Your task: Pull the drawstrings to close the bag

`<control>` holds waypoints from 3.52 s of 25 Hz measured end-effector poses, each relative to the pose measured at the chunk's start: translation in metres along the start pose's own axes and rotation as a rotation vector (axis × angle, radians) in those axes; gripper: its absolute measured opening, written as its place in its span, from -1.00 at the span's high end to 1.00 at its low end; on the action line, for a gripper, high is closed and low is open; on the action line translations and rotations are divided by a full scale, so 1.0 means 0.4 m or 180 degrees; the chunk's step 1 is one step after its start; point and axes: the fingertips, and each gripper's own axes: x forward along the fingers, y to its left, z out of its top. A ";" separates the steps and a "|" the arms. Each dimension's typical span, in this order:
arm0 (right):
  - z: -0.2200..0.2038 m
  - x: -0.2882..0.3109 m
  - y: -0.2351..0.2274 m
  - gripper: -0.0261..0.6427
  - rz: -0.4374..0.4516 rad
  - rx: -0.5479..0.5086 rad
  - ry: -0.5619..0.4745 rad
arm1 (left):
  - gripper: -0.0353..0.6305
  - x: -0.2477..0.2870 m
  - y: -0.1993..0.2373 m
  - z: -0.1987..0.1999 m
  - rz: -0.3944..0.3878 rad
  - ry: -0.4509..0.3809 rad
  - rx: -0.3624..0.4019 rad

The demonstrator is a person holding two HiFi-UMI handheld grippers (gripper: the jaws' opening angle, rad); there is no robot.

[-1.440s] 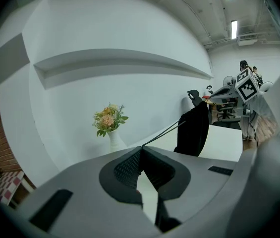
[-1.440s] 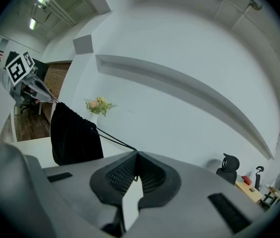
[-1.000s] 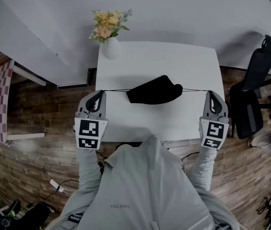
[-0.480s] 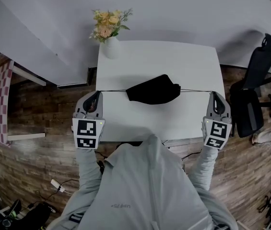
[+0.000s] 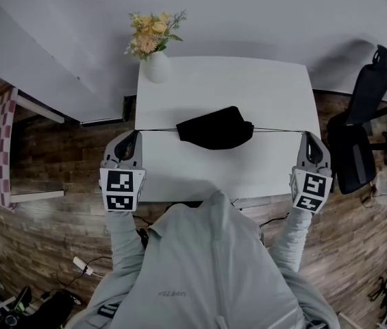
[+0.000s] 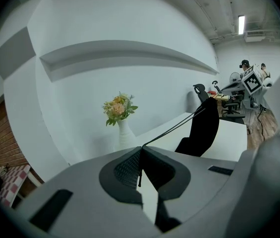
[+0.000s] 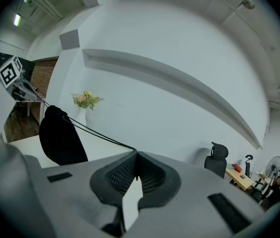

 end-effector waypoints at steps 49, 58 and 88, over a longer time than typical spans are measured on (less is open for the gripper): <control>-0.077 0.026 0.040 0.86 0.0271 0.0435 0.0189 | 0.82 0.068 0.008 -0.019 -0.0003 0.0172 0.0015; -0.193 0.067 0.177 0.86 0.0625 0.0479 0.0602 | 0.82 0.114 -0.041 -0.128 -0.0218 0.0459 -0.0141; -0.445 0.188 0.452 0.82 0.1222 0.0725 0.1273 | 0.81 0.292 -0.290 -0.356 -0.0663 0.0747 -0.0621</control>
